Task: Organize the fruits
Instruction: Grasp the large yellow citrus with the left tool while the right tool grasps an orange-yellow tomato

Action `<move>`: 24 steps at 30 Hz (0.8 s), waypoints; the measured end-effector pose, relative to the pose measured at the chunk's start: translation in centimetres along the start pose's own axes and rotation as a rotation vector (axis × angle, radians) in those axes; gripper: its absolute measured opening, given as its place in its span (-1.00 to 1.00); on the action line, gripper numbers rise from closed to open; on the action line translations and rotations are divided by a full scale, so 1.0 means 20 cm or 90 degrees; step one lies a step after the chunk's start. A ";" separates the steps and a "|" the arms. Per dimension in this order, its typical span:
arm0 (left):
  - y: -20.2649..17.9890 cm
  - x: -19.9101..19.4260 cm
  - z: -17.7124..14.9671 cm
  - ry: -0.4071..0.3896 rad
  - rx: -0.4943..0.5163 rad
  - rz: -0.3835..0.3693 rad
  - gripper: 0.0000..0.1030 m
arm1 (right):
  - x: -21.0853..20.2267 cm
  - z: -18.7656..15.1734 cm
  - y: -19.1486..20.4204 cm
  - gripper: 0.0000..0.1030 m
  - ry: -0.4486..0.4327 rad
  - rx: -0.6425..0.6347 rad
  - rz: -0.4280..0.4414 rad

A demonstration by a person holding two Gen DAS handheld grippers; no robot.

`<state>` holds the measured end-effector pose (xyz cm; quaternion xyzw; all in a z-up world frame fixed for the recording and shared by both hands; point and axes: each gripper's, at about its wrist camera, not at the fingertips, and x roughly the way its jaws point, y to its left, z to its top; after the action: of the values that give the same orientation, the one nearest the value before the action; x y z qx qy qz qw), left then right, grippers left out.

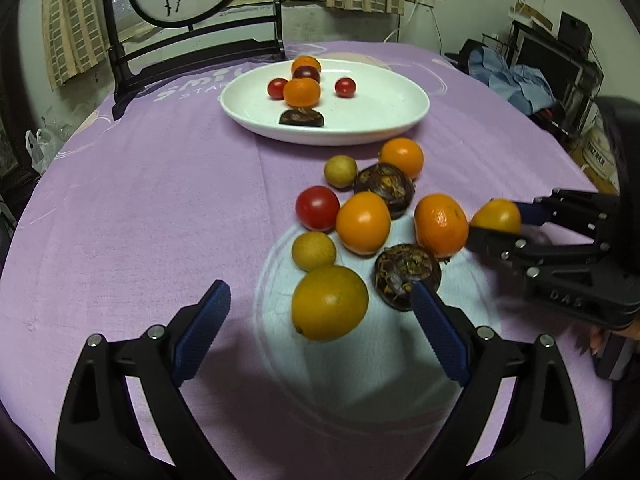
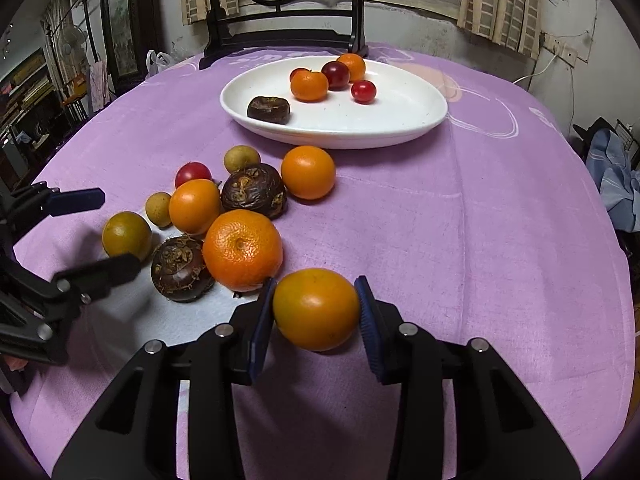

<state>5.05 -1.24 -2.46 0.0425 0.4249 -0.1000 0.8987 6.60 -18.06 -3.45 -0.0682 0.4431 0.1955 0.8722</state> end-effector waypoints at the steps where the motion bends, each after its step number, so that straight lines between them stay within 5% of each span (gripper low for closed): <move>1: 0.00 0.01 0.00 0.002 0.003 0.005 0.71 | -0.01 0.00 -0.01 -0.22 -0.004 0.003 0.002; 6: 0.02 0.02 0.00 0.008 -0.008 -0.018 0.42 | -0.04 0.00 -0.02 -0.22 -0.018 0.009 0.006; 10: 0.00 0.02 -0.01 0.002 0.002 -0.052 -0.05 | -0.04 0.00 -0.01 -0.22 -0.018 0.007 0.008; 24: 0.02 0.06 -0.04 0.030 0.016 -0.037 -0.12 | -0.06 0.00 -0.02 -0.22 -0.026 0.009 0.012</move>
<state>5.28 -0.95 -3.84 0.0439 0.4460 -0.1308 0.8843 6.06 -18.69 -2.60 -0.0537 0.4272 0.2021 0.8796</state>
